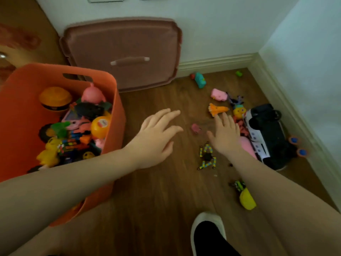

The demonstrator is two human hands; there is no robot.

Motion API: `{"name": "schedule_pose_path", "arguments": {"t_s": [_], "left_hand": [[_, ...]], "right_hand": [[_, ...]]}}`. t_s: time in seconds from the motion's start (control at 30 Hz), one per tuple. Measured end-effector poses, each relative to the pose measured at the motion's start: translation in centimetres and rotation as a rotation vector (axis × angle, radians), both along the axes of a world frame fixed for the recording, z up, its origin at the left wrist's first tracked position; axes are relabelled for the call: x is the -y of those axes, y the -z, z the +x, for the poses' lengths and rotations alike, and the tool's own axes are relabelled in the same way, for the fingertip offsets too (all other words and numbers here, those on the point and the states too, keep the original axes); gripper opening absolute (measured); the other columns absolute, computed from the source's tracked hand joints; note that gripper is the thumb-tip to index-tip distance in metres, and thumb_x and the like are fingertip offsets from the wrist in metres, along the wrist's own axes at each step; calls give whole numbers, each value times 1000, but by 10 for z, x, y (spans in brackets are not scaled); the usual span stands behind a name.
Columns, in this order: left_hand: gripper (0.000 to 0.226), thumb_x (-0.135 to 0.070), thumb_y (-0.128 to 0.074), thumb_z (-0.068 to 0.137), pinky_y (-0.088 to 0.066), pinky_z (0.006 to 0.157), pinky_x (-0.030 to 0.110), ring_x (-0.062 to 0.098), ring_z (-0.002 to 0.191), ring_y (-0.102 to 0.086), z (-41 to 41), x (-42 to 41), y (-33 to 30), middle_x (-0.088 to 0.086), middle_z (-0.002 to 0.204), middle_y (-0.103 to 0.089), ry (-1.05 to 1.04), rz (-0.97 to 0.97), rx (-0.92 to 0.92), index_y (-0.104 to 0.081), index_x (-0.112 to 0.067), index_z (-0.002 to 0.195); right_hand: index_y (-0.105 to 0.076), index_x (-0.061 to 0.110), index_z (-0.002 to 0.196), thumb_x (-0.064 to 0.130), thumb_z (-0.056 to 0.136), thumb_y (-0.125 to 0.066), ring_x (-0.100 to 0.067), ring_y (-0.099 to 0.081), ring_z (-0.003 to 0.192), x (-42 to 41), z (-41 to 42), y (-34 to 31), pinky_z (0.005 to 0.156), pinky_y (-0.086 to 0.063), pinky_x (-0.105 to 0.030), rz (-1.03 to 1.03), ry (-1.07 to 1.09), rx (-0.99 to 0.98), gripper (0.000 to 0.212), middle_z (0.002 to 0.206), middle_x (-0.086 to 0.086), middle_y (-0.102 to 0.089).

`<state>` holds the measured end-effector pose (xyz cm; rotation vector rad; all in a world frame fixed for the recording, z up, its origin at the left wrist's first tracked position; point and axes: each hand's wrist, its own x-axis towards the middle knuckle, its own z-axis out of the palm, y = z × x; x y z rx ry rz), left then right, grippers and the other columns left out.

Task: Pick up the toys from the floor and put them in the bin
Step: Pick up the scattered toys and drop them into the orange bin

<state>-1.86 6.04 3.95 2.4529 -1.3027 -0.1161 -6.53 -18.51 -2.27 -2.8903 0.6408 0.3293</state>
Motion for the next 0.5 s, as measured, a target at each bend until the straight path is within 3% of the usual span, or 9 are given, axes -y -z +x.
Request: {"name": "schedule_pose_path", "arguments": {"t_s": [0.13, 0.33, 0.4, 0.5], "left_hand": [[47, -24, -48, 89, -17, 113, 40, 24, 143, -8, -12, 66, 26, 5, 156, -9, 93, 236, -147, -40, -24, 136], [72, -15, -48, 89, -38, 100, 39, 28, 138, -25, -19, 151, 76, 3, 157, 9, 187, 569, -260, -10, -28, 149], [79, -8, -47, 88, -39, 100, 38, 28, 138, -22, -22, 171, 91, 2, 157, 14, 260, 687, -217, -3, -31, 149], [82, -4, -45, 89, -20, 113, 40, 31, 143, -6, -23, 183, 107, 8, 156, 19, 442, 811, -3, 5, -31, 148]], "right_hand": [[-11, 14, 150, 39, 93, -48, -32, -4, 146, 78, -52, 10, 117, -11, -47, -13, 217, -89, 72, 158, -14, -6], [-5, 11, 150, 45, 90, -53, -34, -9, 144, 159, -97, 20, 114, -16, -47, 125, 435, -98, 84, 158, -17, -3], [-7, 11, 150, 48, 88, -54, -34, -12, 144, 182, -98, 25, 114, -19, -47, 150, 424, -131, 87, 158, -17, -5], [-8, 12, 150, 53, 84, -57, -33, -10, 145, 202, -90, 34, 115, -18, -48, 120, 381, -146, 92, 158, -17, -5]]}}
